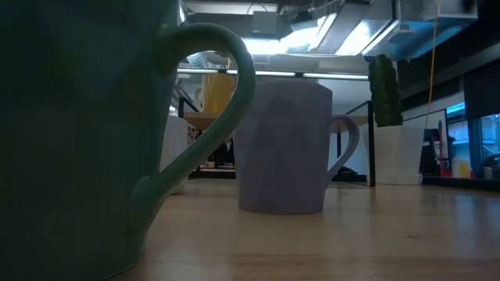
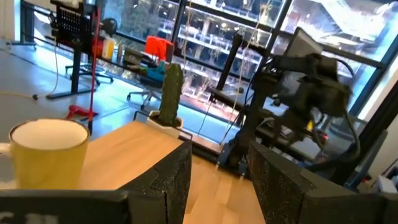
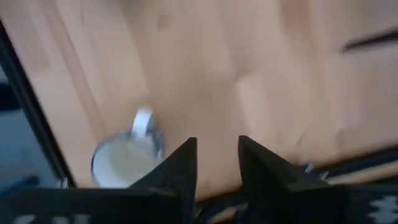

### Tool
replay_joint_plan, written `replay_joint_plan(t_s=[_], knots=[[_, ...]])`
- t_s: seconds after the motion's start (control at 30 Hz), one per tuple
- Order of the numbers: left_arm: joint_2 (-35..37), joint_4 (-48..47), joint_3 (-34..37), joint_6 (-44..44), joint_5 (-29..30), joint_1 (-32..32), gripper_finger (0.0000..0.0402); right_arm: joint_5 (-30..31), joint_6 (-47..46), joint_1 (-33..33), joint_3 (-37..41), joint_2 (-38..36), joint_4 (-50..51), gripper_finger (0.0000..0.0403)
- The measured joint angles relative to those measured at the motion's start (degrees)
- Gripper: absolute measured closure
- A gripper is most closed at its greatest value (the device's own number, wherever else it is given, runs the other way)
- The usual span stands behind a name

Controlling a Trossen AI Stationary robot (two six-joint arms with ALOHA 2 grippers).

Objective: Place coffee mugs
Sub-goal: Put the right blue patterned mug on the shelf

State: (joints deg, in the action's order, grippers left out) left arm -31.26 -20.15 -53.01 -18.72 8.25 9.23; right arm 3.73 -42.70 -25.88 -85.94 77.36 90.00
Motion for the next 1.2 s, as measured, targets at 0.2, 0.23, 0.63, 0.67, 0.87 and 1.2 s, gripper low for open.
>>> replay_joint_plan(t_s=[0.2, 0.23, 0.63, 0.67, 0.87, 1.2], knots=[[-0.68, -0.47, 0.02, 0.06, 0.0, 0.0, 0.0248, -3.7, -11.74, -8.37, 11.32, 0.22, -4.49, 0.0217], [-0.81, -0.41, 0.0, 0.23, 0.0, 0.0, 0.0248, -4.88, -12.65, -9.31, 13.28, 0.22, -6.01, 0.0206], [-2.2, -2.0, 0.0, 0.31, -1.0, 0.0, 0.0248, -8.54, -17.12, -16.91, 26.5, 0.24, -21.24, 0.0184], [-2.21, -2.02, 0.0, 0.3, -0.97, 0.0, 0.0248, -8.01, -17.34, -17.01, 27.37, 0.24, -21.24, 0.0187], [-2.16, -1.98, 0.0, 0.31, -0.87, 0.0, 0.0248, -7.81, -17.11, -16.88, 32.46, 0.24, -28.68, 0.02], [-2.16, -1.98, 0.0, 0.31, -0.87, 0.0, 0.0248, -9.32, -19.27, -15.5, 35.53, 0.24, -34.01, 0.0373]])
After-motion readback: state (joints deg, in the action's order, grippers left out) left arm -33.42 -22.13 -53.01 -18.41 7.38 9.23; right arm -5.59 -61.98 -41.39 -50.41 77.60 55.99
